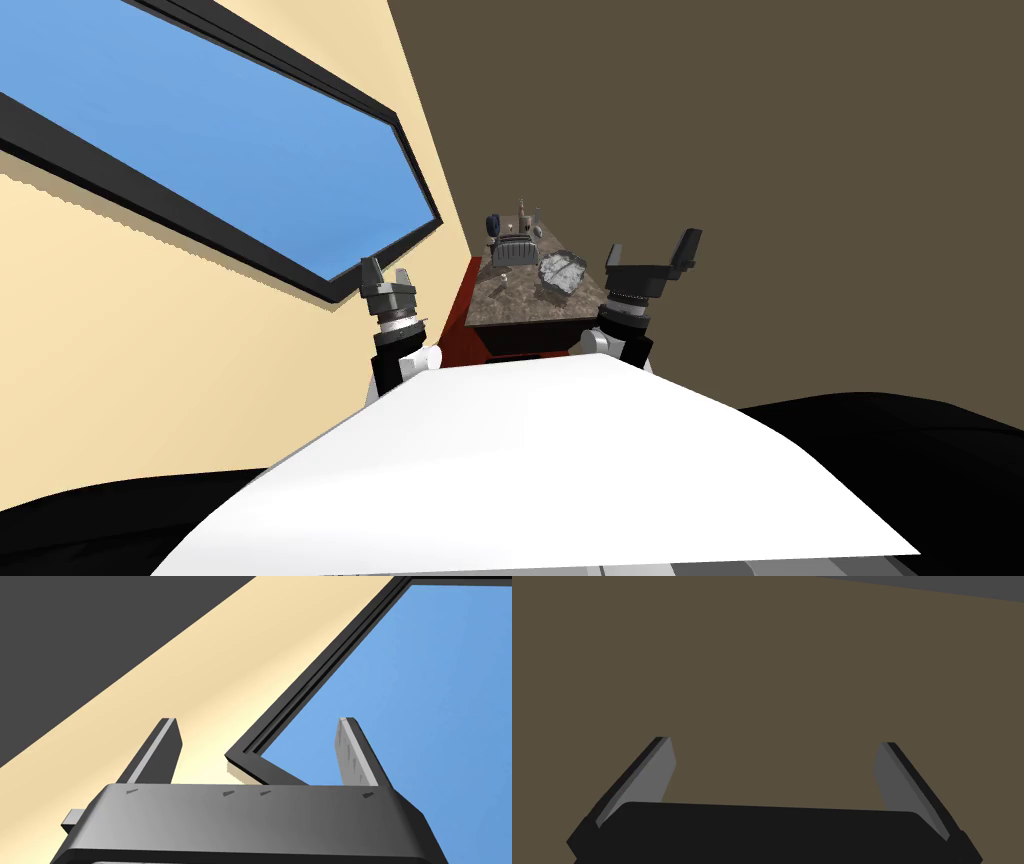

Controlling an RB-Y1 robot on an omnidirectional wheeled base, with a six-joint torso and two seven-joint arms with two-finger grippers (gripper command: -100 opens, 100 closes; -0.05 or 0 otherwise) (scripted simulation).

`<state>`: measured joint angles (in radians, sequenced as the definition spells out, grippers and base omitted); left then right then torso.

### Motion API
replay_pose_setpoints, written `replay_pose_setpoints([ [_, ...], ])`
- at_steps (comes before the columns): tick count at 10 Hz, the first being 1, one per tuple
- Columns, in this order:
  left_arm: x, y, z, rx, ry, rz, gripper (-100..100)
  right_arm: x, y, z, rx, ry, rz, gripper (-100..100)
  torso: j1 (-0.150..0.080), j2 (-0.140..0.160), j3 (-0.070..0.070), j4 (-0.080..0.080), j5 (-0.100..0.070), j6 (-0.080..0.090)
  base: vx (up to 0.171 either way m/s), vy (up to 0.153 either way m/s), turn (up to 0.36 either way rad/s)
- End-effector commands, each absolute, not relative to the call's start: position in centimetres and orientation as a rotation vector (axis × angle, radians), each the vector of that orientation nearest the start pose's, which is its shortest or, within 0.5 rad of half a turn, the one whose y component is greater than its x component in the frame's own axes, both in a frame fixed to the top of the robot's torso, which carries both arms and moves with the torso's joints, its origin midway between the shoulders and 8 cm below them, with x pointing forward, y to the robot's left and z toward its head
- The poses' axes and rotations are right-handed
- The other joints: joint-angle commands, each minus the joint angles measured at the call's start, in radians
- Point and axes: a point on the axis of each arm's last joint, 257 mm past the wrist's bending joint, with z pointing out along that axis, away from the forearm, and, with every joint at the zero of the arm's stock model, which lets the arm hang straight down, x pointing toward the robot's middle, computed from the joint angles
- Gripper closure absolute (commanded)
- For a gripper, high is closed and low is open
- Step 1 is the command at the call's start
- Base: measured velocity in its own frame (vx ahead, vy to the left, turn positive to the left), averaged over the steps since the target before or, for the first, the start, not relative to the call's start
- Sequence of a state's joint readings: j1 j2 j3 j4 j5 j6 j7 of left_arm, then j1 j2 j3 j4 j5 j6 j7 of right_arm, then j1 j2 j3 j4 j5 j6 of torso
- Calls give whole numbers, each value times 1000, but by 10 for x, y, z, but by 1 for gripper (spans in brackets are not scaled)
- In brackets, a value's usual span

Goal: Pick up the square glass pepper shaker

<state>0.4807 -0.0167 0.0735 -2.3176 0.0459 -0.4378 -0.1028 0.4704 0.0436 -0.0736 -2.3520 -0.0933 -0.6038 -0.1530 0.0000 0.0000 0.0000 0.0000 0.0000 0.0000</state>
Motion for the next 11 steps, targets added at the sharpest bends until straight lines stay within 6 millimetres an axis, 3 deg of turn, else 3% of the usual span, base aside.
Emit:
replay_pose_setpoints([
  [1,347,303,34,-641,631,-1170,-100,301,-308,82,603,337,1479,0,0,0,0,0,0,0,-8,-15,11],
  [5,374,286,13,-609,761,-1165,-100,301,-308,82,603,337,1479,0,-4,1,1,0,-1,0,-18,-61,17],
  [10,424,264,-37,-605,963,-1112,-100,301,-308,82,603,337,1479,0,-7,2,1,0,-2,0,-35,-99,11],
  [11,424,264,-37,-606,964,-1112,-100,301,-308,82,603,337,1479,0,-7,2,1,0,-2,0,-22,-86,3],
])
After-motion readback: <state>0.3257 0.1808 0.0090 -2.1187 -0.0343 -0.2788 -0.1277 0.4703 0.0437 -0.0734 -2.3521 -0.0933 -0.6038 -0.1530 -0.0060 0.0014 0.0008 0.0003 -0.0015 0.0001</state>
